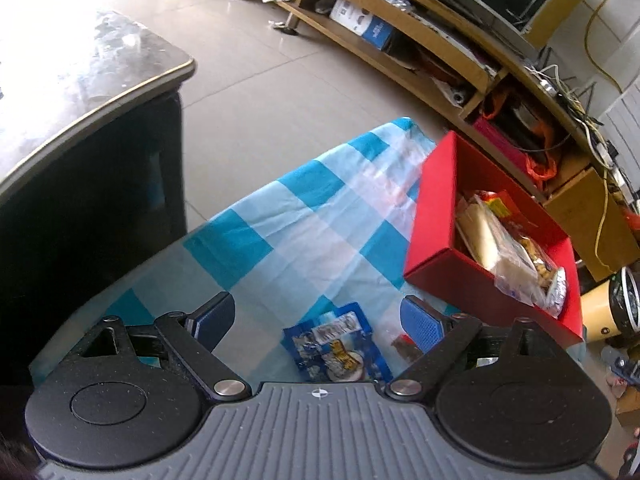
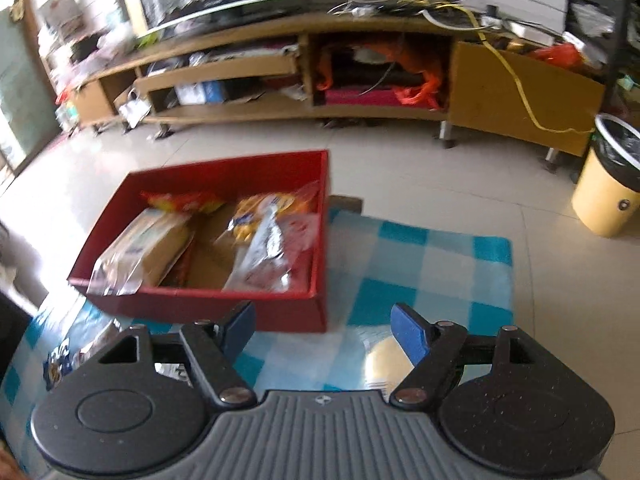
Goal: Organize snacks
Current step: 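Withdraw both grippers from the box toward the blue packet, then grasp the blue packet with the left gripper while the right gripper grasps the Kapron wafer packet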
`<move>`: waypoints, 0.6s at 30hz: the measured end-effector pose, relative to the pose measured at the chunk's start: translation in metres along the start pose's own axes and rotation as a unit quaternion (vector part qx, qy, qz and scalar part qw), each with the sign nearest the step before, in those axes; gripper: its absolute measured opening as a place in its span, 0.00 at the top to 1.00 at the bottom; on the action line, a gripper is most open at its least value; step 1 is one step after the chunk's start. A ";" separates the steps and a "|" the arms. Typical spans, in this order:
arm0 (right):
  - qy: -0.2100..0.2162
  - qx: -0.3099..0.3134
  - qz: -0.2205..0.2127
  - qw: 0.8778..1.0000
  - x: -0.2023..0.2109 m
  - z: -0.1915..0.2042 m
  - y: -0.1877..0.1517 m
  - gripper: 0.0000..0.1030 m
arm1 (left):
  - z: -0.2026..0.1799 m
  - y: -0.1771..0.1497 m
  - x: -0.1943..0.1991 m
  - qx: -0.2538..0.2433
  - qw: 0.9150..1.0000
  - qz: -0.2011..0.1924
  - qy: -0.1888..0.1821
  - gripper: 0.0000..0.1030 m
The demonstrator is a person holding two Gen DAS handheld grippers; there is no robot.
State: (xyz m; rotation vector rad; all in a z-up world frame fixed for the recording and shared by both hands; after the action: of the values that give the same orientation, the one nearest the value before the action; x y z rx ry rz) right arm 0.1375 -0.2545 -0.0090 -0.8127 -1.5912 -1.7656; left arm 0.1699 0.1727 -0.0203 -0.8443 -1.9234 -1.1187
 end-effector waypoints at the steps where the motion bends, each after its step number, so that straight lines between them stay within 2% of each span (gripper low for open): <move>1: -0.001 -0.003 0.000 1.000 -0.001 0.000 0.000 0.28 | -0.002 -0.001 0.001 -0.003 1.000 -0.001 -0.003 0.09; 6: 0.003 0.042 0.018 0.999 -0.013 0.023 -0.004 0.28 | 0.000 -0.004 0.004 0.004 1.000 -0.004 -0.004 0.08; 9: 0.000 0.028 0.017 0.999 -0.013 0.017 -0.001 0.26 | 0.001 -0.013 -0.010 0.016 0.999 0.030 -0.009 0.08; 11: 0.009 0.029 0.032 0.999 -0.019 0.021 -0.005 0.25 | 0.001 -0.021 -0.021 0.024 0.999 0.049 0.001 0.11; 18: 0.051 0.115 0.079 0.989 -0.060 0.105 -0.029 0.25 | -0.006 -0.042 -0.051 0.033 0.996 0.062 0.057 0.14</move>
State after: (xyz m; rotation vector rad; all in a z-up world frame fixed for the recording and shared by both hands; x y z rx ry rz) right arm 0.1556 -0.1447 -0.0648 -0.7054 -1.5826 -1.4568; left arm 0.1632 0.1423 -0.0788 -0.8331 -1.7788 -1.0036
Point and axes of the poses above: each gripper's, at about its wrist camera, not at the fingertips, and x roughly against the way its jaws point, z to its left, y to its top, the point moved 4 cm from there along -x, roughly the way its jaws point, and after that the axes turned 4 degrees about x, right-handed, at the moved point
